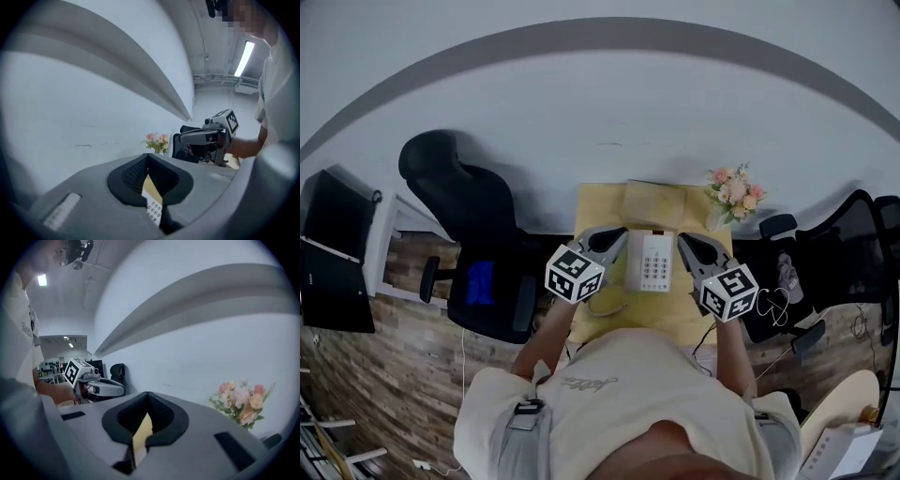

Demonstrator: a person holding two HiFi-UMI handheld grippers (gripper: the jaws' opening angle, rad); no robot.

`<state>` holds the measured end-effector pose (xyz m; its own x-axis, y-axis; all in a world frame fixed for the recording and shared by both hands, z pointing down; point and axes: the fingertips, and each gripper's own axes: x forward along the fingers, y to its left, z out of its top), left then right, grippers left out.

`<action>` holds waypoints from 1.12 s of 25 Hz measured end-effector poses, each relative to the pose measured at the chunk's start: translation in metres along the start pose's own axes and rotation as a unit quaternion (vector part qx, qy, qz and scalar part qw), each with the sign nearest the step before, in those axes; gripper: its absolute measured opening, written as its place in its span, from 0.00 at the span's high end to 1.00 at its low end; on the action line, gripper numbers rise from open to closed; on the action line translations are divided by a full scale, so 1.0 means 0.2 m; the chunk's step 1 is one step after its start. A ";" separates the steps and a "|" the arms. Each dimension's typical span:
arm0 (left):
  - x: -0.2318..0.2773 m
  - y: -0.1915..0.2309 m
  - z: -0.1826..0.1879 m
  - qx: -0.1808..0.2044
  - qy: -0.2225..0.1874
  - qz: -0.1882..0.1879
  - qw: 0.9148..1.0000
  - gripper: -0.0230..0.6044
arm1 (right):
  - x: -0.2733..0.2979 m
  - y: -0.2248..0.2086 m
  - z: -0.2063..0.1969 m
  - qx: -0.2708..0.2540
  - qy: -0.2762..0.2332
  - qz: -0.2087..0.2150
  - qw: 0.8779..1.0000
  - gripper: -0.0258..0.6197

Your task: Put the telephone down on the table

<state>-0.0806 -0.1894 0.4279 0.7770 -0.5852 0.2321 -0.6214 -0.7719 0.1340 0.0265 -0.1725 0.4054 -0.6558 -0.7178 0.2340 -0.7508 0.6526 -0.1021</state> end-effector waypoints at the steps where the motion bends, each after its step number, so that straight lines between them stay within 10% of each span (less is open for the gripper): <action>1: 0.00 0.01 0.04 0.007 -0.006 0.004 1.000 0.94 | -0.01 0.00 0.05 -0.013 -0.008 -0.006 1.000 0.96; 13: -0.14 0.06 0.50 0.049 -0.109 0.055 0.991 0.93 | -0.08 -0.05 0.38 -0.036 -0.083 -0.053 0.994 0.96; 28: -0.25 0.12 0.46 0.054 -0.104 0.084 0.990 0.93 | -0.06 0.04 0.38 -0.034 -0.088 -0.039 0.995 0.96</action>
<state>-0.1258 -0.2018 0.3300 0.6746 -0.7373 0.0373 -0.7379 -0.6749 0.0049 0.0230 -0.1769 0.3279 -0.6037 -0.7945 0.0655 -0.7969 0.6036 -0.0235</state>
